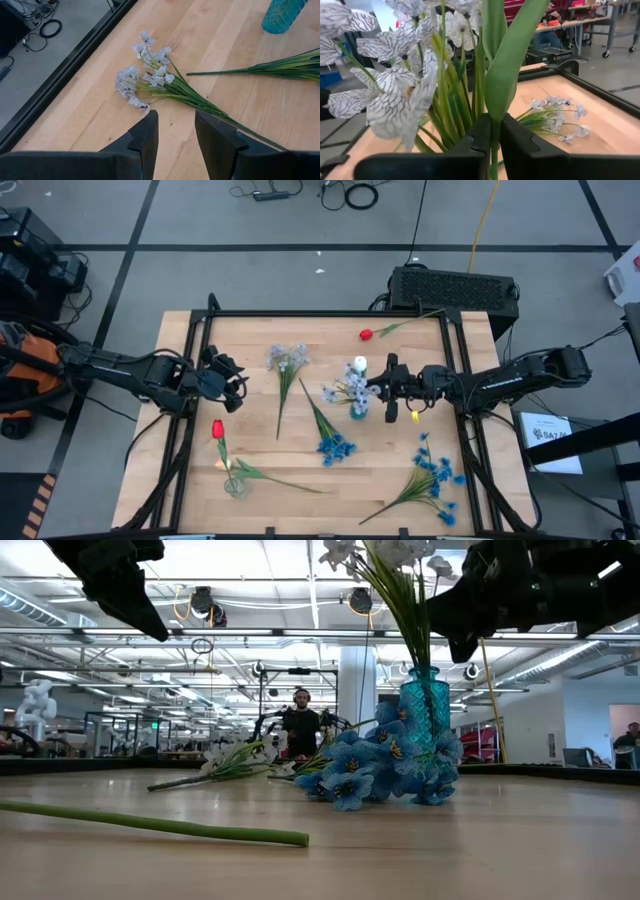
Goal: Sort flowers into vase by color
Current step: Put the white flower into the blue flower vase, then put the white flowers into the blue flower vase
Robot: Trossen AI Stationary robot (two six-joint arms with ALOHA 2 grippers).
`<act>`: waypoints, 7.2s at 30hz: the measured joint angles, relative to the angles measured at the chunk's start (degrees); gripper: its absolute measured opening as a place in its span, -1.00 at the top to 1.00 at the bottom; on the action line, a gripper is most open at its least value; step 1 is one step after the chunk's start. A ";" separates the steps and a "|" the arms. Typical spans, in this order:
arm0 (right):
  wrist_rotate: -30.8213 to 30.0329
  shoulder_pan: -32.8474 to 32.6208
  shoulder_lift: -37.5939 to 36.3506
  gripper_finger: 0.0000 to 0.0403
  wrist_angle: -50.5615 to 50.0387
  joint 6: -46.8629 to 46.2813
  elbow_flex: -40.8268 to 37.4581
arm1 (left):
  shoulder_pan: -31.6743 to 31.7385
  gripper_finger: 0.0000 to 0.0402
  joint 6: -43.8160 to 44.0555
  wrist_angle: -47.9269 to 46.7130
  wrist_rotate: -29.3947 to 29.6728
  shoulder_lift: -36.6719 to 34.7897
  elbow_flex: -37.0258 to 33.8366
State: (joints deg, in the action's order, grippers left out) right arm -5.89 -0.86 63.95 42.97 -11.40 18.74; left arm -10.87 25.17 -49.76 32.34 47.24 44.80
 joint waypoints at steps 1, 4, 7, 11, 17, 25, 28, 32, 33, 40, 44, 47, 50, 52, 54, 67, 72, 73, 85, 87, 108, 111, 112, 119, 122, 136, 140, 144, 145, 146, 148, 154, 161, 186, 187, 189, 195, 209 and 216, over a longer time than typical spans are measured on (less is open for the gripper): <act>0.00 0.00 -0.11 0.82 -0.04 -0.60 0.00 | 0.00 0.32 0.01 -0.01 0.00 0.00 0.00; 0.00 0.00 -0.64 0.70 0.03 -2.19 0.00 | 0.00 0.32 0.02 -0.01 0.00 0.00 0.00; 0.00 0.00 -1.53 0.58 -0.06 -2.48 0.00 | 0.00 0.32 0.00 -0.02 0.00 0.00 0.00; -0.02 0.00 -3.66 0.41 -0.96 -0.98 0.02 | 0.00 0.32 0.02 0.00 0.00 0.00 0.00; -0.87 0.04 -9.81 0.22 -17.67 3.19 5.21 | 0.00 0.32 -0.02 0.03 1.27 0.00 0.00; -9.16 0.02 -14.11 0.16 -57.76 2.40 24.37 | 1.61 0.32 -0.41 4.94 8.00 0.00 0.00; -11.08 0.06 -13.82 0.16 -73.45 -4.04 32.63 | 5.40 0.32 -0.44 7.47 7.18 0.23 0.00; -17.11 0.07 -13.74 0.17 -89.01 -16.40 40.45 | 12.31 0.32 -0.56 12.11 -0.08 2.37 0.02; -19.32 0.07 -13.76 0.18 -91.60 -20.86 41.61 | 14.20 0.32 -0.57 13.47 -2.42 3.25 0.02; -24.59 0.59 -13.67 0.34 -112.34 -49.46 43.34 | 23.28 0.32 0.44 19.92 -18.65 13.88 0.15; -19.56 1.66 -13.78 0.43 -118.20 -60.25 41.51 | 24.11 0.32 3.00 18.27 -23.89 21.29 2.15; -17.56 1.98 -13.82 0.48 -118.81 -62.84 39.87 | 24.43 0.32 3.64 16.03 -25.60 26.99 4.96; -17.45 2.08 -13.78 0.52 -118.45 -62.35 38.83 | 25.13 0.32 6.30 15.53 -28.10 32.82 8.32; -17.12 2.08 -13.82 0.53 -118.60 -61.84 38.34 | 25.51 0.32 7.48 14.62 -28.77 36.44 10.99; -16.03 2.08 -13.82 0.54 -118.92 -61.82 38.07 | 25.65 0.32 7.58 12.97 -29.12 39.37 13.52; -12.07 2.08 -16.08 0.54 -122.05 -58.30 30.79 | 26.73 0.32 22.35 0.05 -29.99 48.45 23.74; -11.88 2.08 -17.62 0.54 -121.60 -56.62 28.57 | 27.30 0.32 24.16 -0.04 -32.49 52.47 23.74; -11.92 2.08 -17.86 0.54 -121.55 -56.45 28.38 | 27.36 0.32 24.97 -0.52 -32.78 53.29 23.74; -11.96 2.08 -20.16 0.54 -120.71 -51.29 27.82 | 26.45 0.32 27.10 0.66 -36.56 62.66 23.91; -11.96 2.08 -20.38 0.54 -120.66 -50.76 27.82 | 26.45 0.33 27.10 1.07 -36.97 63.84 23.96; -12.44 2.05 -20.12 0.54 -119.35 -45.97 27.82 | 25.19 0.94 6.37 25.98 -11.26 26.80 21.10; -12.89 2.05 -20.12 0.54 -119.13 -45.98 27.82 | 22.36 0.94 -4.31 42.17 -10.37 21.45 15.37; -13.32 2.05 -20.12 0.54 -119.02 -46.11 27.82 | 21.50 0.94 -6.60 49.17 -10.40 19.99 11.99; -13.73 2.05 -20.12 0.54 -117.71 -45.78 27.83 | 18.99 0.94 -9.18 97.74 -15.47 18.77 -14.60; -13.75 2.05 -20.12 0.54 -117.69 -44.63 27.85 | 18.88 0.94 -9.04 112.48 -18.81 21.08 -20.31; -18.18 2.05 -20.10 0.54 -112.69 -43.78 27.85 | 13.33 0.94 -18.69 138.73 -17.76 43.03 -15.26; -18.15 2.05 -20.01 0.54 -112.53 -43.79 27.85 | 13.01 0.94 -17.90 138.47 -21.72 48.10 -12.14; -18.12 2.05 -19.99 0.54 -112.08 -43.80 27.85 | 12.31 0.94 -17.14 139.44 -24.13 52.13 -7.86; -18.12 2.05 -19.99 0.54 -111.80 -43.80 27.85 | 12.20 0.94 -17.71 139.51 -24.77 52.60 -6.71; -18.12 2.05 -19.99 0.54 -111.67 -43.80 27.85 | 12.09 0.94 -18.26 139.70 -25.50 52.89 -5.95; -18.11 2.05 -19.99 0.54 -111.55 -43.80 27.85 | 11.97 0.94 -18.47 139.15 -26.98 53.30 -4.53; -18.05 2.05 -19.99 0.54 -111.49 -43.80 27.85 | 11.74 0.94 -16.72 132.17 -27.97 53.75 -1.26; -18.05 2.05 -19.99 0.54 -111.46 -43.80 27.85 | 11.56 0.94 -17.03 123.82 -29.21 53.80 2.20; -7.25 1.89 -19.24 0.54 -101.51 -31.18 27.87 | 10.74 0.94 -17.00 117.86 -29.20 53.77 2.58; -5.06 1.88 -19.19 0.54 -101.08 -29.63 27.87 | 10.75 0.94 -17.02 117.88 -29.20 53.77 2.58; -2.16 1.88 -18.98 0.54 -100.99 -27.60 27.87 | 10.75 0.94 -17.03 117.83 -29.20 53.77 2.58; 0.52 -0.73 -18.75 0.54 -89.76 -25.32 22.19 | 10.80 0.94 -19.88 117.99 -29.20 53.77 2.58; -3.83 -11.93 -13.22 0.67 -46.09 -20.80 0.48 | 10.93 0.94 -21.46 115.88 -32.42 53.77 3.39; -5.10 -12.41 -2.27 0.78 -32.88 -16.97 0.43 | 10.89 0.94 -23.28 102.36 -35.74 53.76 10.05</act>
State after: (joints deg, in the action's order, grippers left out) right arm -10.99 -13.28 61.69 10.09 -28.37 19.18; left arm 0.01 1.88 52.60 -3.40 101.00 54.84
